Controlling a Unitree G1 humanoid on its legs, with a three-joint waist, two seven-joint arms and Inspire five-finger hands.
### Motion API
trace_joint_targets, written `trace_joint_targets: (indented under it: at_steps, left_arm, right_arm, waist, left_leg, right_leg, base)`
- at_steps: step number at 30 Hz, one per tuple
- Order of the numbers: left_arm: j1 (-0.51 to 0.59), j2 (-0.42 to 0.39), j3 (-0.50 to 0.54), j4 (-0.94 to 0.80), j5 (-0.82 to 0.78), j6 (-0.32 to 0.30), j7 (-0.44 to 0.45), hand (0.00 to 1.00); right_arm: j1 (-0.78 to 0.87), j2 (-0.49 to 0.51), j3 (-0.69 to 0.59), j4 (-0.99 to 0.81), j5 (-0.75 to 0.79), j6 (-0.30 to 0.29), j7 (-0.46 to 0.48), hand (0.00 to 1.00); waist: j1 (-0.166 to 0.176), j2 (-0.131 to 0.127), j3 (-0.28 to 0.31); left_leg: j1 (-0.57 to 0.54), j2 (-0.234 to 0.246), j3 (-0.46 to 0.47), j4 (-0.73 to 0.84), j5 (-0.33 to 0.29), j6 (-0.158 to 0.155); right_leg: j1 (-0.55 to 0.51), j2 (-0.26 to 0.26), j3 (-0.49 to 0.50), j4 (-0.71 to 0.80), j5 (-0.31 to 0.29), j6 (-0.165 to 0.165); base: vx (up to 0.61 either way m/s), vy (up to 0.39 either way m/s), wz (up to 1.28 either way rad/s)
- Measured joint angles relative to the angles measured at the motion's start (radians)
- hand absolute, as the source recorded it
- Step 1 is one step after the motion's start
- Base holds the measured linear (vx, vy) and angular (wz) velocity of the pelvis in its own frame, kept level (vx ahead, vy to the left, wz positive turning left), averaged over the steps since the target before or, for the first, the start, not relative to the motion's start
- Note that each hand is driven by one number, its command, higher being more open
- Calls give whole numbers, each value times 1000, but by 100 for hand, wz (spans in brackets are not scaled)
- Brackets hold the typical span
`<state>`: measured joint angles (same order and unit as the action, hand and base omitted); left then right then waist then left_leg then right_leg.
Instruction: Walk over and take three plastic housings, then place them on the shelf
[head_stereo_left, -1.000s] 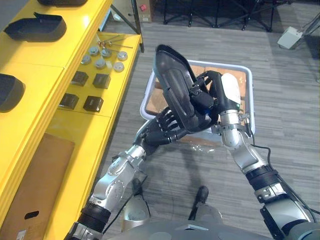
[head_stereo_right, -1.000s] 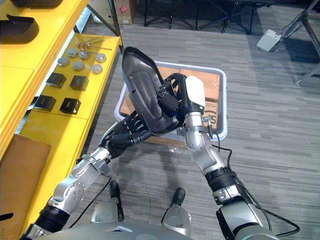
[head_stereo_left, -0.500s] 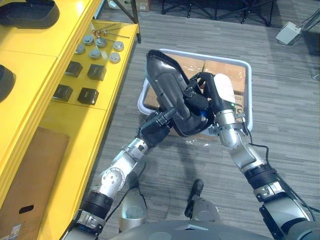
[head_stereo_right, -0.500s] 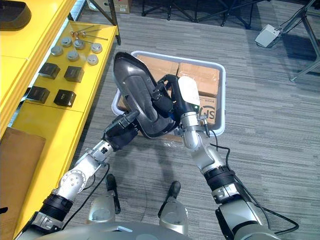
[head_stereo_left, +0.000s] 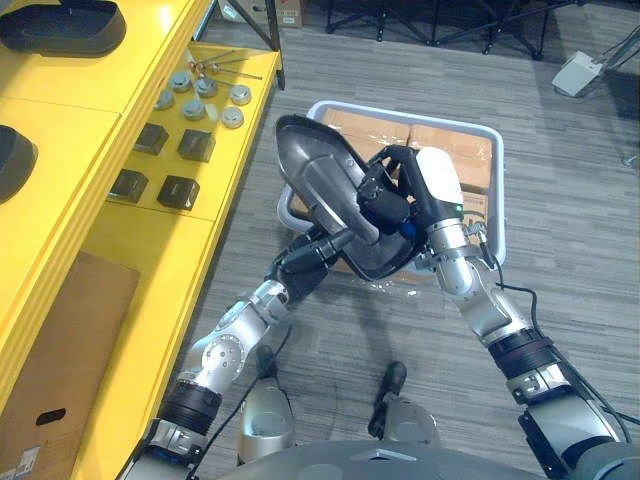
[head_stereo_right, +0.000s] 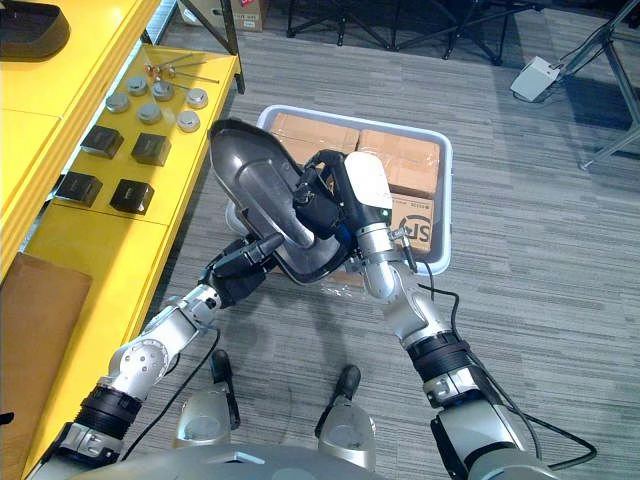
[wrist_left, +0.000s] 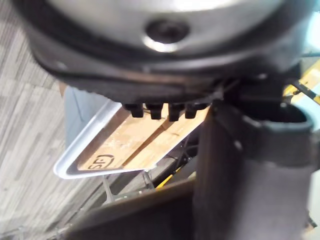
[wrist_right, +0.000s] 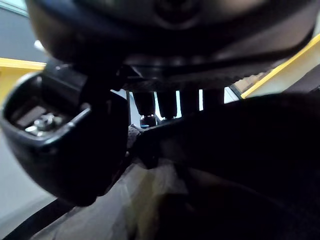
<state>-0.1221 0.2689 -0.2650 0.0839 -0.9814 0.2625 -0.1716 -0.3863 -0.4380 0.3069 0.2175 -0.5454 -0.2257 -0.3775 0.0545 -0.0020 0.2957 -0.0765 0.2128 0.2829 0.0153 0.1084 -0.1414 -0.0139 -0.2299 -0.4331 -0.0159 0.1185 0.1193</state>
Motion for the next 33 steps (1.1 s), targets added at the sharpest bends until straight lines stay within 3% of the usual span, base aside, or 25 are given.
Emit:
trace_joint_targets:
  at_steps: [1, 9, 15, 24, 30, 31, 33]
  left_arm:
    - [0, 8, -5, -9, 16, 0, 4, 0]
    - [-1, 26, -85, -25, 107, -1, 65, 0]
    - [0, 7, -112, -43, 129, -35, 204, 0]
    - [56, 2, -115, -44, 132, -82, 236, 0]
    - [96, -16, -114, -44, 131, -104, 255, 0]
    - [101, -25, -114, -44, 131, -104, 261, 0]
    - [106, -29, -113, -44, 131, -110, 277, 0]
  right_arm:
    - [2, -3, 0, -9, -1, 0, 0, 0]
    - [15, -31, 49, -58, -42, 1, 7, 0]
    - [23, -20, 83, -89, -39, 1, 1, 0]
    - [108, 61, 75, -103, -27, 24, -31, 0]
    - [160, 94, 72, -103, -3, 28, -57, 0]
    - [171, 95, 72, -103, 9, 29, -67, 100]
    - [184, 101, 72, -103, 13, 30, -72, 100]
  waist:
    - [0, 0, 0]
    - [-1, -3, -2]
    - [-4, -8, -9]
    - [0, -34, -77]
    - [-2, -37, -97]
    - [-2, -37, -101]
    - [-4, -37, -110]
  left_leg:
    - [0, 0, 0, 0, 0, 0]
    - [18, 0, 6, -1, 0, 0]
    - [34, 0, 11, -4, 0, 0]
    - [56, 0, 22, -24, 2, -4]
    - [99, -2, 42, -70, 11, -17]
    - [103, -2, 43, -80, 15, -18]
    - [110, -2, 44, -97, 26, -17]
  right_leg:
    - [0, 0, 0, 0, 0, 0]
    - [13, 0, 3, 0, 0, 0]
    - [24, 0, 7, -2, 0, 0]
    - [34, 4, 13, -10, 1, 1]
    - [50, 11, 24, -22, 0, 1]
    - [50, 12, 24, -24, 0, 0]
    - [49, 16, 25, -27, 1, 1]
  base:
    - [0, 0, 0]
    - [-4, 1, -2]
    - [0, 0, -1]
    - [7, 0, -2]
    - [-6, 0, -7]
    - [7, 0, -5]
    - [10, -4, -2]
